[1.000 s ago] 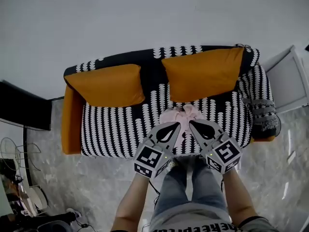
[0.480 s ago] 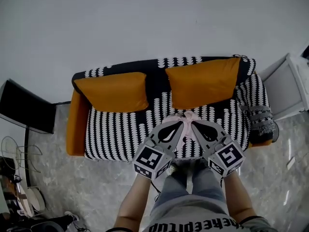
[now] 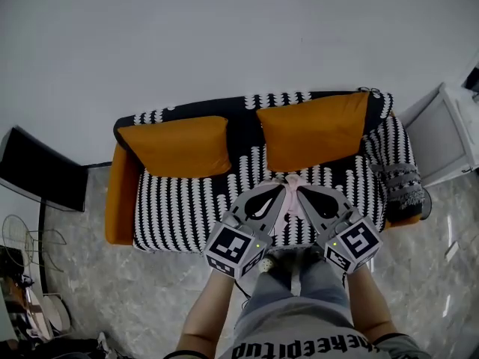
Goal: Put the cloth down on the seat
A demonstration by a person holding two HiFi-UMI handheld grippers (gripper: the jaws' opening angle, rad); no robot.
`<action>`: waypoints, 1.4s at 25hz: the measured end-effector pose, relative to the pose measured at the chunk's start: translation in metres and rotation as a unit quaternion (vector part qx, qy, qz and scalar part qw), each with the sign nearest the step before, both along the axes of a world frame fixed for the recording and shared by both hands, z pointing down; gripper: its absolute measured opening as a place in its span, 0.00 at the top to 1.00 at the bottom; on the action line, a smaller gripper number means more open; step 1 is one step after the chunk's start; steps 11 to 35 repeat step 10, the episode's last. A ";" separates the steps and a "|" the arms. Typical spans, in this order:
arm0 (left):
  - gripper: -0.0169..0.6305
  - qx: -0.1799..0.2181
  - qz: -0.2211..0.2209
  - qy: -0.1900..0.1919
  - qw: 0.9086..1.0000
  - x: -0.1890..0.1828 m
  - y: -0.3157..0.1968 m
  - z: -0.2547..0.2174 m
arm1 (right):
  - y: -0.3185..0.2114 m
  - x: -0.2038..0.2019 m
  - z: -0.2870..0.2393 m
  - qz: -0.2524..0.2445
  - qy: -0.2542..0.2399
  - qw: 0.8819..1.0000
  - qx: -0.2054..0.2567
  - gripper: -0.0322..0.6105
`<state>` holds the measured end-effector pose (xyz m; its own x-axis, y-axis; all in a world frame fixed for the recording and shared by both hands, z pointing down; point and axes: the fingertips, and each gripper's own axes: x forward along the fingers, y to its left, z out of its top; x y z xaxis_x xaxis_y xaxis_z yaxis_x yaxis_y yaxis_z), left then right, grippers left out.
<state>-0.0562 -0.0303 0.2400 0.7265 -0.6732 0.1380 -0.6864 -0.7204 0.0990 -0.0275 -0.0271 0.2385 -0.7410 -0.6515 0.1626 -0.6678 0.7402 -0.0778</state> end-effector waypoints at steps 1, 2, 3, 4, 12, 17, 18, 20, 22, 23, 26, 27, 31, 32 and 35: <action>0.94 0.002 0.000 0.003 1.000 0.000 0.001 -0.002 | 0.001 0.000 -0.001 0.000 -0.001 1.000 0.001 0.96; 0.94 0.004 -0.001 0.005 1.000 -0.001 0.002 -0.003 | 0.002 0.000 -0.001 0.001 0.000 1.000 0.002 0.96; 0.94 0.006 0.000 0.007 1.000 -0.001 0.002 -0.004 | 0.003 -0.001 -0.001 0.001 0.000 1.000 0.004 0.96; 0.94 0.007 0.001 0.006 1.000 -0.002 0.003 -0.005 | 0.003 -0.002 -0.002 0.002 0.001 1.000 0.006 0.96; 0.94 0.013 0.006 0.001 1.000 -0.003 0.004 -0.012 | 0.005 -0.006 -0.010 -0.001 0.010 1.000 0.014 0.96; 0.94 0.013 0.006 0.001 1.000 -0.003 0.004 -0.012 | 0.005 -0.006 -0.010 -0.001 0.010 1.000 0.014 0.96; 0.94 0.013 0.006 0.001 1.000 -0.003 0.004 -0.012 | 0.005 -0.006 -0.010 -0.001 0.010 1.000 0.014 0.96; 0.94 0.013 0.006 0.001 1.000 -0.003 0.004 -0.012 | 0.005 -0.006 -0.010 -0.001 0.010 1.000 0.014 0.96; 0.94 0.013 0.006 0.001 1.000 -0.003 0.004 -0.012 | 0.005 -0.006 -0.010 -0.001 0.010 1.000 0.014 0.96; 0.94 0.013 0.006 0.001 1.000 -0.003 0.004 -0.012 | 0.005 -0.006 -0.010 -0.001 0.010 1.000 0.014 0.96; 0.94 0.013 0.006 0.001 1.000 -0.003 0.004 -0.012 | 0.005 -0.006 -0.010 -0.001 0.010 1.000 0.014 0.96; 0.94 0.013 0.006 0.001 1.000 -0.003 0.004 -0.012 | 0.005 -0.006 -0.010 -0.001 0.010 1.000 0.014 0.96; 0.94 0.013 0.006 0.001 1.000 -0.003 0.004 -0.012 | 0.005 -0.006 -0.010 -0.001 0.010 1.000 0.014 0.96; 0.94 0.013 0.006 0.001 1.000 -0.003 0.004 -0.012 | 0.005 -0.006 -0.010 -0.001 0.010 1.000 0.014 0.96; 0.94 0.013 0.006 0.001 1.000 -0.003 0.004 -0.012 | 0.005 -0.006 -0.010 -0.001 0.010 1.000 0.014 0.96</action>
